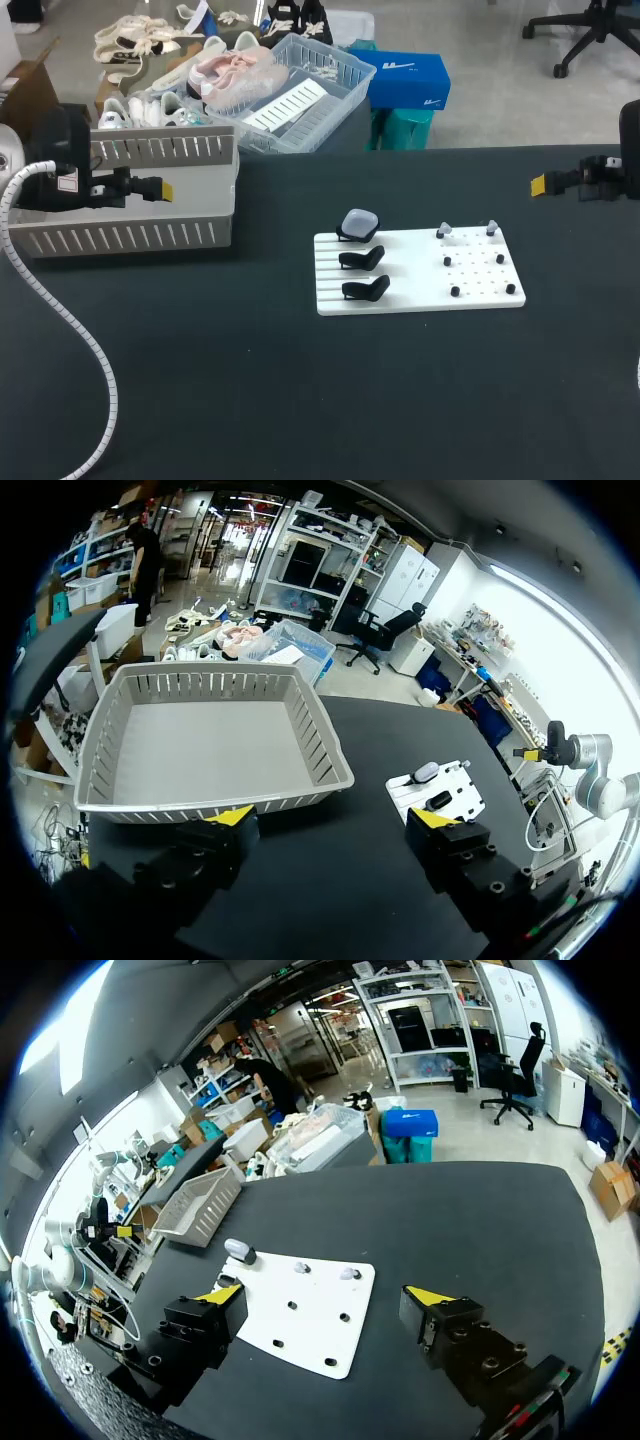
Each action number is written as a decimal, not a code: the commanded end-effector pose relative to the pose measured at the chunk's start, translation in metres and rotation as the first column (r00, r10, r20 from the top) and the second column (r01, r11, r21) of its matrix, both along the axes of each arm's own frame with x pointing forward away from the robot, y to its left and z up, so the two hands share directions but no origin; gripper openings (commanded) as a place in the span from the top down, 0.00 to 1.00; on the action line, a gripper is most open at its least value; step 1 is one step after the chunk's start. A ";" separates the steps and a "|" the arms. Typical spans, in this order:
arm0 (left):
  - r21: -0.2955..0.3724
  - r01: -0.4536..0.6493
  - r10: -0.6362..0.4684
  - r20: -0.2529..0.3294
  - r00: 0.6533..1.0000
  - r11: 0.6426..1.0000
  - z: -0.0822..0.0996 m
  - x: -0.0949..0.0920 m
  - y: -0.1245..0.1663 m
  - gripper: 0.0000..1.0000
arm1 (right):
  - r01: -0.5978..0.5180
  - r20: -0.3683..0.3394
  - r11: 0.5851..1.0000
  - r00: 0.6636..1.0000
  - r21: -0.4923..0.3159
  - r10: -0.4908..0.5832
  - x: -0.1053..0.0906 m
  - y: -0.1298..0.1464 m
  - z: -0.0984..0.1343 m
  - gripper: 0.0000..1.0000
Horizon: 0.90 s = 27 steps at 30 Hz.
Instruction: Pick up each earbud case from the left stands, insert the matching earbuds, close the lid, and place the case in the box.
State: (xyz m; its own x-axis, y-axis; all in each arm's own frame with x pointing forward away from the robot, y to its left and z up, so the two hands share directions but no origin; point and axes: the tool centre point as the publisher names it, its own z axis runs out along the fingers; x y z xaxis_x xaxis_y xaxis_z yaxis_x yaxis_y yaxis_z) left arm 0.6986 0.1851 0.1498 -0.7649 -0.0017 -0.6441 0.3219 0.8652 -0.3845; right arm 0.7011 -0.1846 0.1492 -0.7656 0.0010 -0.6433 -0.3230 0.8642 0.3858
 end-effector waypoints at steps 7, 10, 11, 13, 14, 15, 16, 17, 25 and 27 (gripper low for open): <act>0.001 0.001 -0.001 -0.002 1.000 1.000 0.000 0.001 0.000 0.00 | 0.000 0.000 1.000 1.000 0.000 0.000 0.000 0.000 0.000 0.00; 0.001 0.001 -0.001 -0.002 1.000 1.000 0.000 0.001 0.000 0.00 | 0.000 0.000 1.000 1.000 0.000 0.000 0.000 0.000 0.000 0.00; 0.001 0.001 -0.001 -0.002 1.000 1.000 0.000 0.001 0.000 0.00 | 0.000 0.000 1.000 1.000 0.000 0.000 0.000 0.000 0.000 0.00; 0.001 0.001 -0.001 -0.002 1.000 1.000 0.000 0.001 0.000 0.00 | 0.000 0.000 1.000 1.000 0.000 0.000 0.000 0.000 0.000 0.00; 0.001 0.001 -0.001 -0.002 1.000 1.000 0.000 0.001 0.000 0.00 | 0.000 0.000 1.000 1.000 0.000 0.000 0.000 0.000 0.000 0.00; 0.001 0.001 -0.001 -0.002 1.000 1.000 0.000 0.001 0.000 0.00 | 0.000 0.000 1.000 1.000 0.000 0.000 0.000 0.000 0.000 0.00; 0.001 0.001 -0.001 -0.002 1.000 1.000 0.000 0.001 0.000 0.00 | 0.000 0.000 1.000 1.000 0.000 0.000 0.000 0.000 0.000 0.00; 0.001 0.001 -0.001 -0.002 1.000 1.000 0.000 0.001 0.000 0.00 | 0.000 0.000 1.000 1.000 0.000 0.000 0.000 0.000 0.000 0.00; 0.101 0.165 -0.181 0.172 0.968 0.981 0.013 0.006 -0.015 0.00 | 0.000 0.000 1.000 1.000 0.000 0.000 0.000 0.000 0.000 0.00; 0.108 0.229 -0.247 0.216 0.945 0.968 0.014 0.005 -0.022 0.00 | 0.000 0.000 1.000 1.000 0.000 0.000 0.000 0.000 0.000 0.00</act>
State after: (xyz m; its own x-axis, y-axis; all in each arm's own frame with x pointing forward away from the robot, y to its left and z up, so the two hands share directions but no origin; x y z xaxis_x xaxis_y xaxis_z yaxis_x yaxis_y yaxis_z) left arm 0.7030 0.1649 0.1686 -0.6369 0.2055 -0.7430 0.5155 0.8302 -0.2122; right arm 0.7011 -0.1846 0.1492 -0.7657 0.0011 -0.6432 -0.3229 0.8643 0.3858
